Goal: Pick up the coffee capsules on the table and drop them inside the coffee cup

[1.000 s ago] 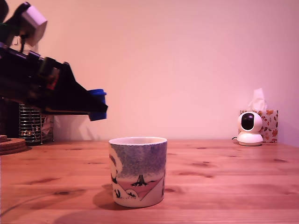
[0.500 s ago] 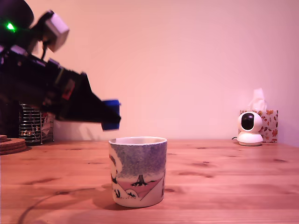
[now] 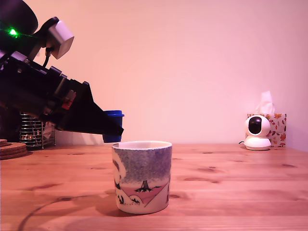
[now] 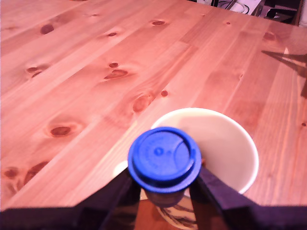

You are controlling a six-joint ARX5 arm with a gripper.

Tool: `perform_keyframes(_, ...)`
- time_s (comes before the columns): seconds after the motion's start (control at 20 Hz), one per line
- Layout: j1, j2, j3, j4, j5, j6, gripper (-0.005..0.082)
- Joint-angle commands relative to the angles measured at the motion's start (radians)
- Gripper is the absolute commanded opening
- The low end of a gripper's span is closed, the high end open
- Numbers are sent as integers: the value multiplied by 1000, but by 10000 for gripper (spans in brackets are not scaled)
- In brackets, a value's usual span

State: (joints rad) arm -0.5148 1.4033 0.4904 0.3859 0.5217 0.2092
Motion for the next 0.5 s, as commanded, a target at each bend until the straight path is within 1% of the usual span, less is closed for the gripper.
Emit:
perform_keyframes(0.0,-3,11,2,1,0,8,110)
perform_keyframes(0.15,-11,11,2,-2,1,10,110)
perform_keyframes(0.3,-26,11,2,-5,-2,27,110)
perform_keyframes(0.45,-26,11,2,-6,-7,27,110)
